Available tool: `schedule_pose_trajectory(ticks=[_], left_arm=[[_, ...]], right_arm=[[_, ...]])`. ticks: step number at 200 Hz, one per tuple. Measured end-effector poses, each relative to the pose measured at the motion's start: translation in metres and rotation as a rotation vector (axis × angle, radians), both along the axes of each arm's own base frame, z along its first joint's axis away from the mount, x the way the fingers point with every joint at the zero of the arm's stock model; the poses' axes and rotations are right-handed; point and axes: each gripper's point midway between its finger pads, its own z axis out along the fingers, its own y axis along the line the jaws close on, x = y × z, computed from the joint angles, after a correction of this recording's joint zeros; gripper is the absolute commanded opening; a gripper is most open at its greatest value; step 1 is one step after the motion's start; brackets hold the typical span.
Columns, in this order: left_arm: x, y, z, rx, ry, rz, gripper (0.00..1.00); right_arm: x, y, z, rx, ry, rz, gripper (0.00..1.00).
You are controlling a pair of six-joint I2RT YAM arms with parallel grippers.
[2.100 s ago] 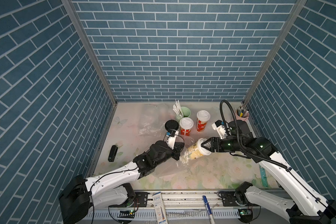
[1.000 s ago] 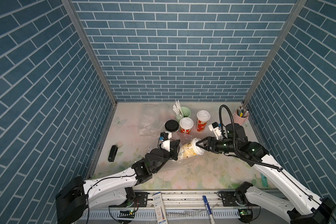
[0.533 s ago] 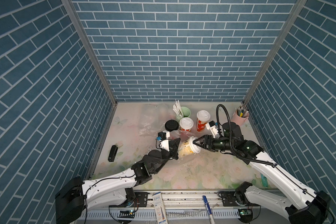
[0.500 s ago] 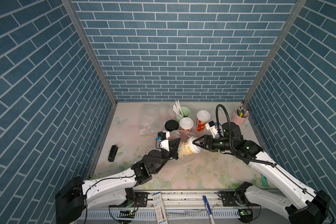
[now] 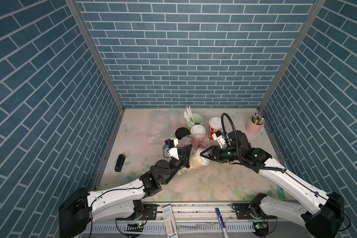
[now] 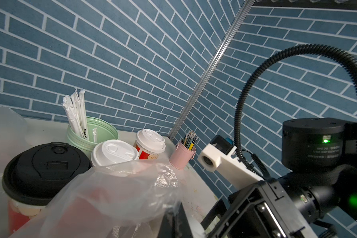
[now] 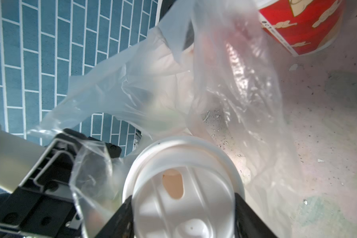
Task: Pack milk tea into plastic carrier bags
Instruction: Place the milk tea cup in the plastic carrier bag.
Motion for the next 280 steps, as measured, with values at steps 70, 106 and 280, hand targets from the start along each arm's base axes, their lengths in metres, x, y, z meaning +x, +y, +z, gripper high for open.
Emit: schedule_pose_trajectory(ticks=[70,106,280], left_arm=[[-0.002,0.0,0.009,-0.054,-0.004,-0.014,0.0],[-0.006,0.007,0.013,-0.08,-0.01,-0.014,0.0],[-0.006,-0.015,-0.032,0.137,0.1,-0.072,0.0]], right_arm=[[0.0,0.015,0.0,-0.098,-0.043,0.045,0.43],[-0.006,0.01,-0.007,-0.207,-0.062,0.057,0.43],[-0.05,-0.035,-0.035,-0.815,-0.18,0.116,0.51]])
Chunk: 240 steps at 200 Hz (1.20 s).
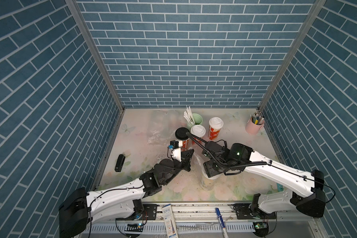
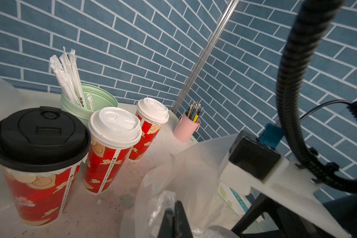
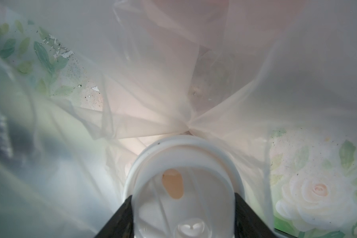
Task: Pack milk tea into plastic carrier bags
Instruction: Place the milk tea cup in the plastic carrier bag.
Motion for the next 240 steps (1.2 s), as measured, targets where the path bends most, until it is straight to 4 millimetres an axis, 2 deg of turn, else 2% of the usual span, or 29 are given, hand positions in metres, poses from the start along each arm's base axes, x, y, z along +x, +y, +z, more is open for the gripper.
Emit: schedule_pose_trajectory(ticks=[36,64,121,128,144,211,240], left_arm=[[0.001,-0.011,0.003,0.023,-0.002,-0.025,0.0],[0.002,-0.014,0.001,0.04,-0.003,-0.032,0.0],[0.003,-0.019,-0.003,0.07,-0.003,-0.043,0.0],[0.004,-0.021,-0.004,0.073,-0.003,-0.044,0.0],[0.005,-0.023,-0.006,0.084,0.001,-0.047,0.0],[0.009,-0.027,-0.016,0.126,0.021,-0.044,0.0],[0.01,-0.027,-0.015,0.137,0.023,-0.042,0.0]], right_arm=[[0.003,0.001,0.0,-0.01,-0.021,-0.008,0.77],[0.006,-0.002,0.0,-0.022,-0.04,-0.015,0.87],[0.008,-0.003,0.001,-0.024,-0.05,-0.017,0.93],[0.008,-0.003,0.002,-0.022,-0.052,-0.018,0.99],[0.009,-0.002,0.007,-0.012,-0.063,-0.014,0.99],[0.018,-0.003,0.052,0.076,-0.16,-0.02,0.98],[0.03,-0.008,0.071,0.092,-0.219,-0.022,0.98]])
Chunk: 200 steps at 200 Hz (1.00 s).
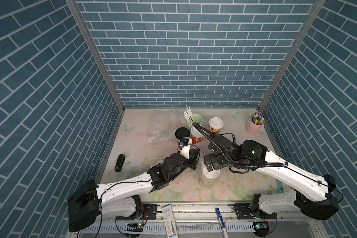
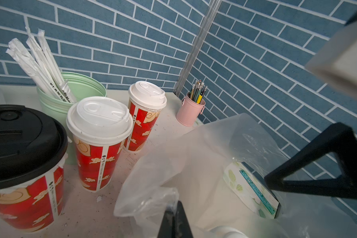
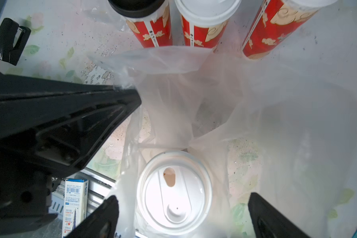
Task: Pack milk tea into plastic carrier bags
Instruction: Place the milk tea cup in the plastic carrier bag, then pick up the milk tea cup at the center of the board.
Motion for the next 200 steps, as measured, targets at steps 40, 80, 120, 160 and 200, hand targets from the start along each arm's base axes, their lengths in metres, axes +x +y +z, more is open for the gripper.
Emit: schedule_pose_trajectory(ticks=[40,80,120,160,200], left_arm=[[0.001,0.0,-0.001,0.034,0.004,-0.001,0.0],[0.004,-0.002,-0.006,0.076,0.012,0.0,0.0],[0.008,-0.007,-0.01,0.133,0.023,-0.003,0.0],[0.009,-0.01,-0.006,0.166,0.018,-0.012,0.0],[0.008,-0.009,-0.018,0.223,0.037,-0.021,0.0]], right_arm=[[0.04,-0.023,0.027,0.021,-0.096,-0.069,0.97],[0.103,-0.057,0.039,-0.006,-0.158,-0.179,0.98],[0.169,-0.071,0.025,-0.03,-0.116,-0.226,0.98],[0.222,-0.076,0.001,-0.021,-0.04,-0.235,0.98],[0.257,-0.067,-0.007,0.017,-0.005,-0.207,0.98]])
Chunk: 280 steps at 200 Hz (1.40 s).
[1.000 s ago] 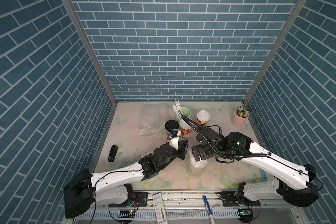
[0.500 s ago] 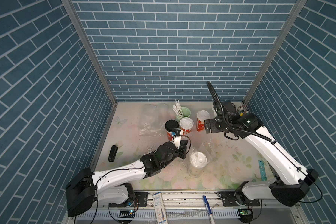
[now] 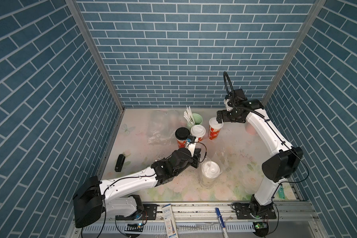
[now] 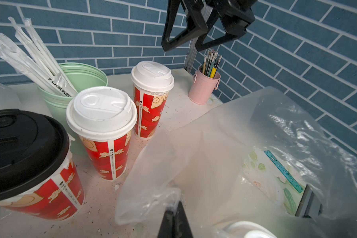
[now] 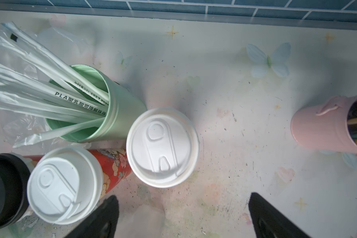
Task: Pack milk tea into plastic carrier bags
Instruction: Pick up the milk tea cup at the center of the board.
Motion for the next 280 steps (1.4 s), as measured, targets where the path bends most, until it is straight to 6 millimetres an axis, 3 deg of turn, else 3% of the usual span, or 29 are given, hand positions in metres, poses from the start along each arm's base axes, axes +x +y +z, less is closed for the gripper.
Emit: schedule_pose_trajectory(ticks=[61,126,184,226,280], left_arm=[[-0.002,0.002,-0.011,0.05,0.015,-0.013,0.0],[-0.002,0.004,-0.015,0.069,0.019,-0.017,0.0],[-0.001,0.005,-0.015,0.069,0.019,-0.015,0.0],[-0.001,0.006,-0.018,0.076,0.023,-0.013,0.0],[-0.001,0.007,-0.019,0.076,0.023,-0.011,0.0]], right_arm=[[0.017,0.021,-0.006,0.024,0.044,0.046,0.98],[0.015,0.02,-0.03,-0.064,0.112,0.055,0.98],[0.017,0.023,-0.039,-0.088,0.132,0.064,0.98],[0.02,0.022,-0.05,-0.109,0.156,0.059,0.94],[0.021,0.022,-0.051,-0.128,0.153,0.055,0.87]])
